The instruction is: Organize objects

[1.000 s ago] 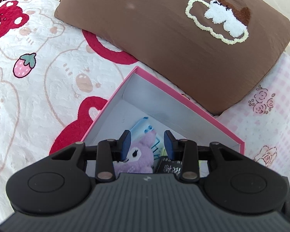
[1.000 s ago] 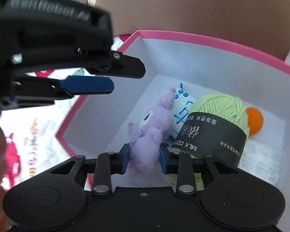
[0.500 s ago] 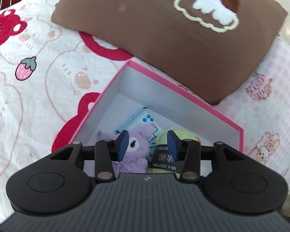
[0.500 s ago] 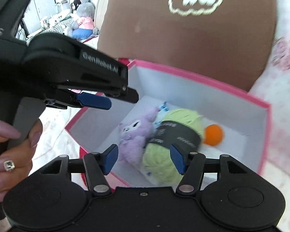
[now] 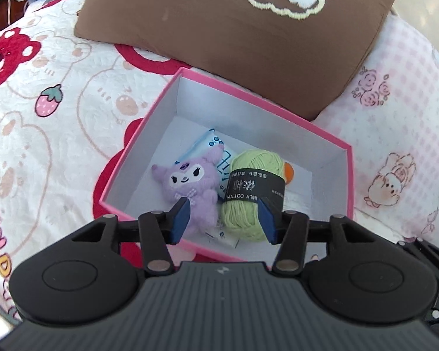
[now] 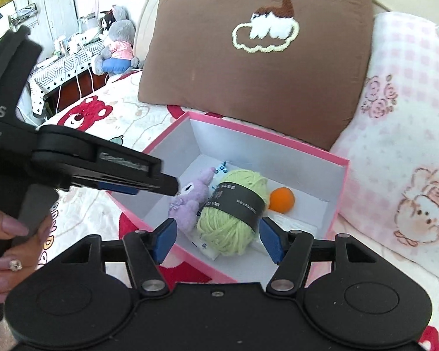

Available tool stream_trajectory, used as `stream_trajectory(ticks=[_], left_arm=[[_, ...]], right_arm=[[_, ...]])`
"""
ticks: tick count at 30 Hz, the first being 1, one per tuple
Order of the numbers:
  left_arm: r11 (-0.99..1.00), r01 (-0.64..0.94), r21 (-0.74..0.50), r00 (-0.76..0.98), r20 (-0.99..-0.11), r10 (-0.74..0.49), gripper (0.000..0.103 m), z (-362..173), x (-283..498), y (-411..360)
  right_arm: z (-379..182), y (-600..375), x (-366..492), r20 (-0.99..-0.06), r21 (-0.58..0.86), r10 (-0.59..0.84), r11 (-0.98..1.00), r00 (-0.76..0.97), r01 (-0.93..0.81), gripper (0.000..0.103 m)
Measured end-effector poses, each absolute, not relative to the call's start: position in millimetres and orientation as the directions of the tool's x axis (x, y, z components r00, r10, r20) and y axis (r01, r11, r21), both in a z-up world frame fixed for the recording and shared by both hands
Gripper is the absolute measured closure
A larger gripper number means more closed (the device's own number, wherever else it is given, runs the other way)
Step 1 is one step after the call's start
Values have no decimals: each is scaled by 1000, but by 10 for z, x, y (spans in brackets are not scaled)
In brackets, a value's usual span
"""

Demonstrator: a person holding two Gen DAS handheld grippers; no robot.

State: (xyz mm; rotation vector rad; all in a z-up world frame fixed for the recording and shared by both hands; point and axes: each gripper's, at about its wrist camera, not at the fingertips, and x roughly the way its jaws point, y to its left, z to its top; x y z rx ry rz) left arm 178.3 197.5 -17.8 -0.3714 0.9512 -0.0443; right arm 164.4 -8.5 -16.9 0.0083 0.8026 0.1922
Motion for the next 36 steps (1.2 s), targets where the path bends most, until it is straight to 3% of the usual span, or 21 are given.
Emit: stream_trajectory(ticks=[12, 17, 20, 28, 36], left_arm=[[971, -15, -237, 602, -778, -181, 44, 225, 1336, 1767], [971, 5, -241, 604, -773, -195, 42, 312, 1151, 1688], [960, 6, -282, 601, -766, -228, 41, 327, 1065, 1668], [965, 32, -258, 593, -773, -227, 38, 344, 889, 1517], [978, 51, -204, 589, -784, -194, 18, 302, 825, 1386]], right_arm=[[152, -495, 1082, -691, 89, 101, 995, 716, -55, 25], [235, -583, 897, -689, 73, 69, 997, 721, -25, 24], [279, -644, 753, -671, 110, 111, 993, 733, -49, 14], [244, -777, 531, -687, 99, 43, 995, 725, 34, 12], [151, -847, 404, -725, 72, -14, 993, 689, 96, 9]])
